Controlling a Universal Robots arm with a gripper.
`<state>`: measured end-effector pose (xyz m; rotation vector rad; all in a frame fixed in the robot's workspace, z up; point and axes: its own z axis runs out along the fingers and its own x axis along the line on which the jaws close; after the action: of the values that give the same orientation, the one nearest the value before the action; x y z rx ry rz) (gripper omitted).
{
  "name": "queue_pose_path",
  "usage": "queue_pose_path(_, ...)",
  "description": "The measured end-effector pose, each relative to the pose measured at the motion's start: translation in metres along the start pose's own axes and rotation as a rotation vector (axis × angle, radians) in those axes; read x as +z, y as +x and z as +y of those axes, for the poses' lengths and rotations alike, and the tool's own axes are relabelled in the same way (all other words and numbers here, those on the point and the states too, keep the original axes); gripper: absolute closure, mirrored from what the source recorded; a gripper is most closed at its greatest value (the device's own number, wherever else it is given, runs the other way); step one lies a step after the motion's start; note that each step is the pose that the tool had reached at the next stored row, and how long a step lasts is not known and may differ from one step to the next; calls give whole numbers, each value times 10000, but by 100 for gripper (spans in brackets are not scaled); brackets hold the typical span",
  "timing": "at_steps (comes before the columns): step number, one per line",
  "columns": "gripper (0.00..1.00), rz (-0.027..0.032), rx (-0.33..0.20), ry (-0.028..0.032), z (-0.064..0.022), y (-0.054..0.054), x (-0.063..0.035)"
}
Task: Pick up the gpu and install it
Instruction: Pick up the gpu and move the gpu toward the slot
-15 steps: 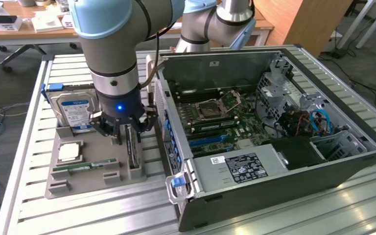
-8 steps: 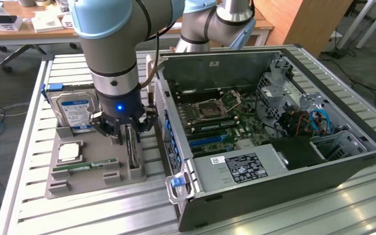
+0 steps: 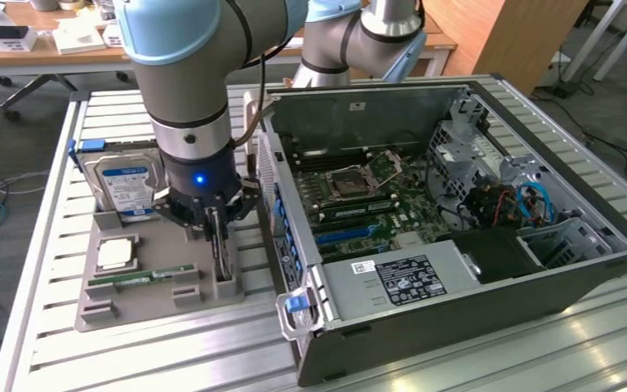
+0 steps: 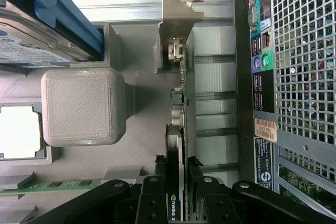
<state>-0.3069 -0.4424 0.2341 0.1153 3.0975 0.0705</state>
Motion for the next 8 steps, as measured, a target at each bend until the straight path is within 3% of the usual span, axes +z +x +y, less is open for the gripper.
queue_pose_path(8,74,1,0,0,0,0,0)
